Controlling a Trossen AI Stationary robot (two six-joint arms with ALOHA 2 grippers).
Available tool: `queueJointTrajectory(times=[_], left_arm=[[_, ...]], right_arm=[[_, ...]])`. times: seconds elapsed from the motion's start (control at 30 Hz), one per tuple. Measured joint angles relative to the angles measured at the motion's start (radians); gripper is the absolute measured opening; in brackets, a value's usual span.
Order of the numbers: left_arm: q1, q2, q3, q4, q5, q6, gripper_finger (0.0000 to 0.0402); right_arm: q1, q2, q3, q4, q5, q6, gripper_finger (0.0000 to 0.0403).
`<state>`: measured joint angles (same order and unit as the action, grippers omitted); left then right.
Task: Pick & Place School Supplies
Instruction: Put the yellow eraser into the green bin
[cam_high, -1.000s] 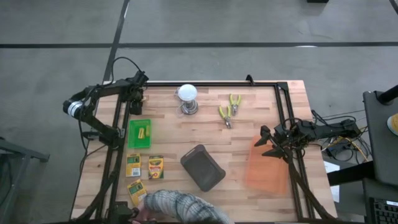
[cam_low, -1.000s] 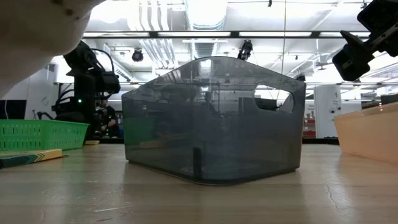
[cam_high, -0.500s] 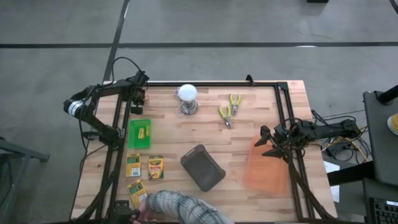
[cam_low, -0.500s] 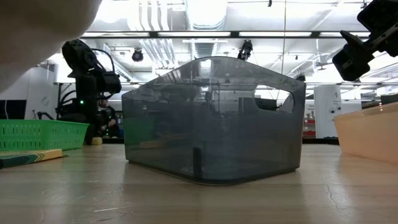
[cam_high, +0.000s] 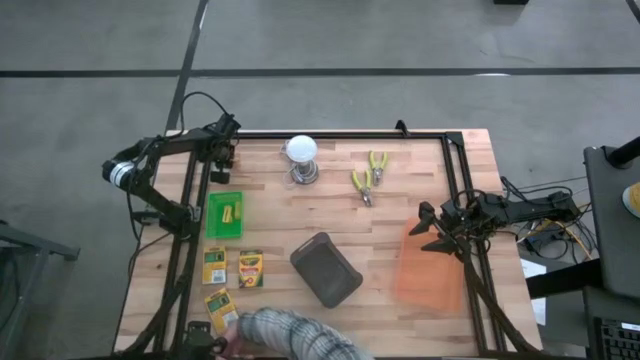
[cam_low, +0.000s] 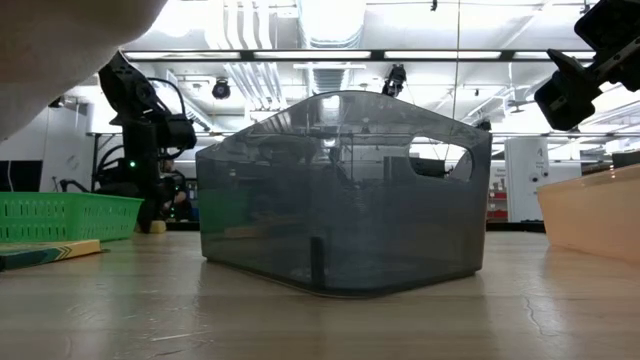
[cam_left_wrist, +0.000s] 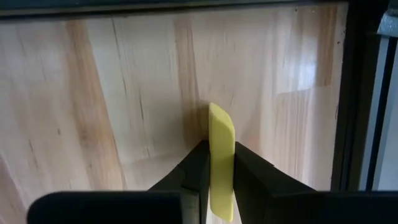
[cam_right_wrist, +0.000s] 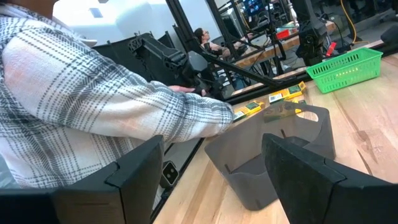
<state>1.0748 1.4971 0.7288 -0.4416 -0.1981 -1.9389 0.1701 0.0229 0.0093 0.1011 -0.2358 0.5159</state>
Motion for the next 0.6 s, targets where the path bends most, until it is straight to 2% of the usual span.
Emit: queueJointTrajectory(times=[0.2,0.6], left_arm=[[-0.005,-0.001,0.003,0.005,0.008,0.014,0.0055],[-0.006,-0.003,0.039,0.008,0.006,0.204,0.0055]], right_arm=[[0.0,0.0,0.0,0.0,0.0,0.0,0.0261],[0.0,0.0,0.0,0.0,0.0,0.0,0.0265]])
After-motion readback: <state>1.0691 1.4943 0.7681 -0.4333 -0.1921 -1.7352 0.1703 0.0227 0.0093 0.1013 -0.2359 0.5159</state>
